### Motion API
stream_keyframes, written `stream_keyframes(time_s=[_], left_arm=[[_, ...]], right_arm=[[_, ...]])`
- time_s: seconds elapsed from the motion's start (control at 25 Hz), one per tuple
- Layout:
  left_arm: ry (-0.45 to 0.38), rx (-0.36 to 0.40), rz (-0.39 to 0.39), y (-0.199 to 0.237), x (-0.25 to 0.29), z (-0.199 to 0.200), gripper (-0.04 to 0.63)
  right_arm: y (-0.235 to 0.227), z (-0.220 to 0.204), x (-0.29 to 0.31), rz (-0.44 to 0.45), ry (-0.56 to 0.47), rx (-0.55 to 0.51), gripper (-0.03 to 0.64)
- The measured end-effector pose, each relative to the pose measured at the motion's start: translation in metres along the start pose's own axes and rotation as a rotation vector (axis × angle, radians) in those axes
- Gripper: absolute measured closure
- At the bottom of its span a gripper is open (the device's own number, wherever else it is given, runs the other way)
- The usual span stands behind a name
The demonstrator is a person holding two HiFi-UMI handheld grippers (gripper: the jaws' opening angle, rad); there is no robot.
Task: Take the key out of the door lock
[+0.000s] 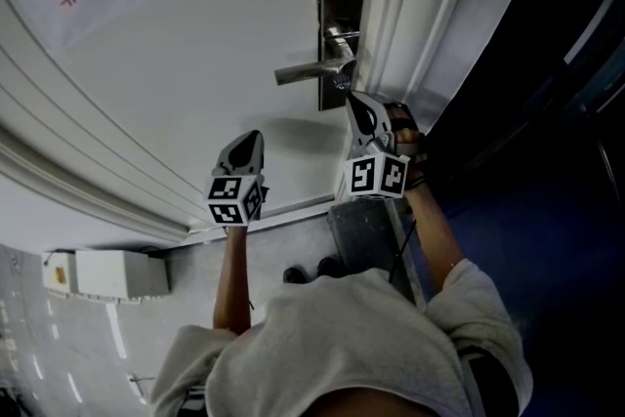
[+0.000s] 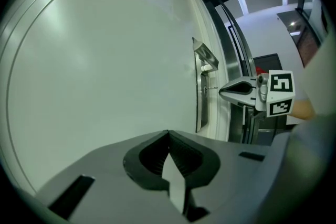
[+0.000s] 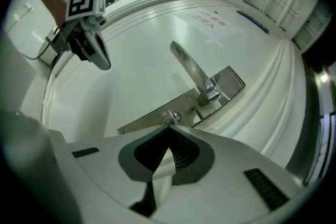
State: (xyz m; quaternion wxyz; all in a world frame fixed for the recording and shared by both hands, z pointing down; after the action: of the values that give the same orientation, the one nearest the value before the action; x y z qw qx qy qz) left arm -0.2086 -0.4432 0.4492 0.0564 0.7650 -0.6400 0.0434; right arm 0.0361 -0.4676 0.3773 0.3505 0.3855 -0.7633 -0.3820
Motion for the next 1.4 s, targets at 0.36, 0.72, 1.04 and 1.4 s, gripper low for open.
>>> stream_keyframes(time_s=[0.36,0.72,1.04,1.4], left_arm=[[0.013,0.000,-0.017,-0.003,0.003,-0.004,0.577],[0.012,0.001,-0.028,-0.005,0.006,-0.003,0.577],[0.019,-0.015,-0.026,-0.001,0.005,-0.004,0.577],[0.024,-0.021,-0.011,0.008,0.003,-0.007,0.577]], right_arm=[[0.007,0.000,0.002,-0.014,0.089,-0.315,0.589],[0.004,0.002,0.010,-0.023,0.097,-0.382,0.474],[0.001,0.006,0.027,-0.045,0.105,-0.437,0.497],[0.001,0.007,0.037,-0.098,0.116,-0.488,0.581]])
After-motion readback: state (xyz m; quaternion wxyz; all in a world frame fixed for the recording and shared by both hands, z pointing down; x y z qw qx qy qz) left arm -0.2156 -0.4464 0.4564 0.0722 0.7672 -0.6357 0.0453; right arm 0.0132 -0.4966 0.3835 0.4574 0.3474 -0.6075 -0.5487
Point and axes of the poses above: the fingertips, and each gripper's own axes: x forward along the fingers, y to its left, z out of its top, the point moved 9 cm from there along -x, backward along the fingers, and after that the axes turned 13 degrees about z, right-handed, at the moved point
